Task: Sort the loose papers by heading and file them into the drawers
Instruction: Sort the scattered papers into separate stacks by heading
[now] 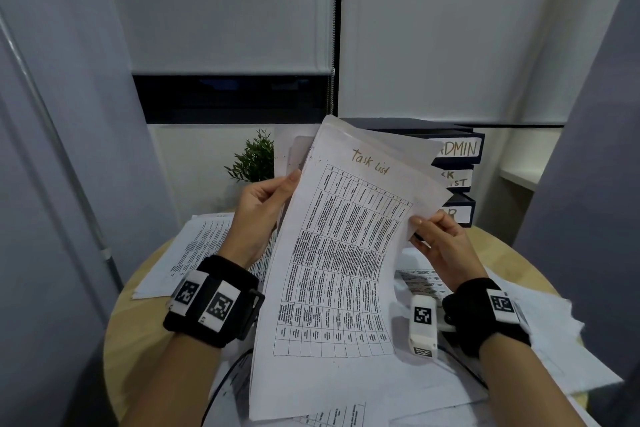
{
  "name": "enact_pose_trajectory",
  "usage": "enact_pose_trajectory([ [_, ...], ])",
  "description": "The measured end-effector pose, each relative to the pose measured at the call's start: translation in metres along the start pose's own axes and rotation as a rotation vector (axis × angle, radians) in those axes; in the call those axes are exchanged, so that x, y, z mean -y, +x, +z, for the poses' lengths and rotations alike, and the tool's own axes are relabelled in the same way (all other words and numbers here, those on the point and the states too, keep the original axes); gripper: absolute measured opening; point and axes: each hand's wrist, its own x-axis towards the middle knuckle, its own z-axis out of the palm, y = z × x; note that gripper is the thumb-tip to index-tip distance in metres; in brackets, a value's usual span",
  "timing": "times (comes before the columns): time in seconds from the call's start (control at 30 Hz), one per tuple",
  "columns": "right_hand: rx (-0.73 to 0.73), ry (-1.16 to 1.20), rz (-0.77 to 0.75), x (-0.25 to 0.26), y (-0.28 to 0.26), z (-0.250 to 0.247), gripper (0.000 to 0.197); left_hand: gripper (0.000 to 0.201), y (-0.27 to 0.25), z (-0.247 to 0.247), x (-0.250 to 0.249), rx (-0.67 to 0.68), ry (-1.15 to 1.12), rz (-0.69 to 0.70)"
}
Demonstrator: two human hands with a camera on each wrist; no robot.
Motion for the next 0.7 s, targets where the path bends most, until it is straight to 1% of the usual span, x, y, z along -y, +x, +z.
enact_pose_trajectory([
  [0.1,0.006,0.002,-0.003,0.0006,-0.0004,0.0,0.028,0.031,0.0014,0.0,0.0,-0.005,0.01,-0.009],
  [0.23,0.01,0.006,-0.004,0.0009,-0.0001,-0.0009,0.032,0.037,0.003,0.0004,-0.0008,-0.011,-0.001,-0.024],
  [0.33,0.008,-0.001,-0.004,-0.0005,0.0005,-0.0026,0.043,0.038,0.0041,0.0008,-0.0015,-0.017,0.018,-0.031],
  [0.4,0.0,-0.006,-0.004,-0.0007,0.0001,-0.0028,0.047,0.039,0.0044,0.0011,-0.0025,-0.018,0.024,-0.038],
  [0.47,-0.004,-0.014,-0.002,-0.0002,0.0,-0.0019,0.044,0.038,0.0041,0.0014,-0.0037,-0.017,0.035,-0.043],
  [0.57,-0.008,-0.018,0.004,0.0011,-0.0014,0.0008,0.028,0.036,0.0042,0.0014,-0.0041,-0.012,0.059,-0.04],
  [0.7,-0.006,-0.022,0.01,0.0017,-0.0018,0.0017,0.028,0.03,0.0043,0.0025,-0.0049,-0.012,0.047,-0.039],
])
